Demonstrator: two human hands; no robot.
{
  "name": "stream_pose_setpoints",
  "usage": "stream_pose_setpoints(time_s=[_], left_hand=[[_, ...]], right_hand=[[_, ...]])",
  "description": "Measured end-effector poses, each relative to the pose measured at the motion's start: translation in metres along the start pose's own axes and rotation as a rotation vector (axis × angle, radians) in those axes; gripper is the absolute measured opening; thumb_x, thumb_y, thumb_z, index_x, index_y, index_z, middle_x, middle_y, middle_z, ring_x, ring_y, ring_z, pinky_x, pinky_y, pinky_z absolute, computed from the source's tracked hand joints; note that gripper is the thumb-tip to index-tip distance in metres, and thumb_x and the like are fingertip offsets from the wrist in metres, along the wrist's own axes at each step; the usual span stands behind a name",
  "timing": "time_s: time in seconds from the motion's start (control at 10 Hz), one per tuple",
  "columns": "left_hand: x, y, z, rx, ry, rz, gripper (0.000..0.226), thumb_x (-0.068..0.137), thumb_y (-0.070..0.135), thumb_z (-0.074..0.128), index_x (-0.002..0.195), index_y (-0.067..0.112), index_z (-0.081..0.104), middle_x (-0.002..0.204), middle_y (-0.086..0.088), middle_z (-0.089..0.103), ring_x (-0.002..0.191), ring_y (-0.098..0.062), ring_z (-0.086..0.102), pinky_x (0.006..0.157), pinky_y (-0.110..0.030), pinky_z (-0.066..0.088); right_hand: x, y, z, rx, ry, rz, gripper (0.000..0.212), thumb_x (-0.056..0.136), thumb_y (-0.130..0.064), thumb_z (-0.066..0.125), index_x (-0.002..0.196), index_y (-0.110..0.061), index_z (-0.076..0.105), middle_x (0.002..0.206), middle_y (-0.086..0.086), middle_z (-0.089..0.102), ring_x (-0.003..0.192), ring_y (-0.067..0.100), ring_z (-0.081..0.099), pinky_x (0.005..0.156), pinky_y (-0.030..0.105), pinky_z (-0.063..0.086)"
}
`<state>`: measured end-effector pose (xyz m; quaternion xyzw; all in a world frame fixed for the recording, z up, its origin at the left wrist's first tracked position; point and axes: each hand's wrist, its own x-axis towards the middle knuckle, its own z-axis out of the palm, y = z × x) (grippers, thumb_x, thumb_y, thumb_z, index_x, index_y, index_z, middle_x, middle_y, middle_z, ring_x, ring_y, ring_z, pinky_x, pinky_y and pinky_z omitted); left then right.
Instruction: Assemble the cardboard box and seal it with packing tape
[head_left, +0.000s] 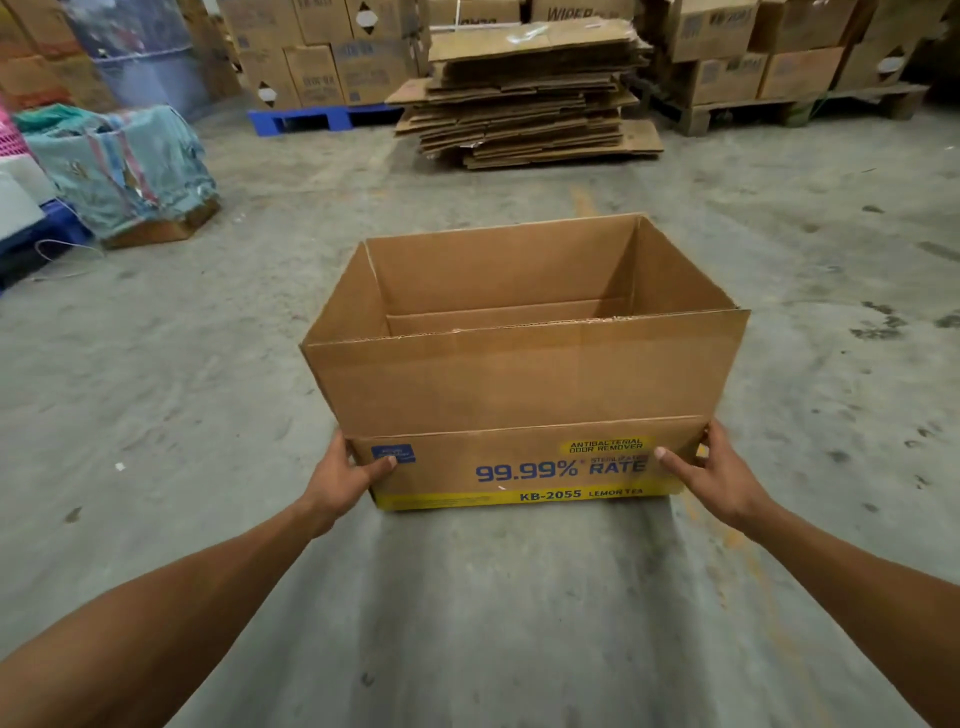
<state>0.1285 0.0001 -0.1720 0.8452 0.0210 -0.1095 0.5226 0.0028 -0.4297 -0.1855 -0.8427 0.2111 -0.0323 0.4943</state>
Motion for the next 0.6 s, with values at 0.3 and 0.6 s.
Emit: stream_pose_setpoints(time_s=[0.3,0.6], left_hand=[[0.009,0.005,0.017,-0.110,0.040,-0.120,0.066,0.088,0.015,0.069,0.143,0.016,0.032,0.125,0.005,0.046,0.112,-0.019,0.048,0.091,-0.037,0.043],[-0.015,-0.003,0.050,0.041,0.148,-0.351,0.064,0.090,0.035,0.056,0.143,0.010,0.029,0.139,-0.014,0.049,0.121,-0.036,0.050,0.097,-0.042,0.044]], right_hand=[[0.017,-0.008,0.012,0.076,0.020,0.160,0.076,0.091,-0.048,0.058,0.147,-0.011,0.022,0.142,0.006,0.045,0.128,0.030,0.046,0.104,0.041,0.041],[0.006,0.007,0.046,-0.079,-0.055,0.276,0.098,0.084,-0.072,0.043,0.152,-0.006,0.019,0.151,0.022,0.038,0.133,0.042,0.041,0.108,0.047,0.038]])
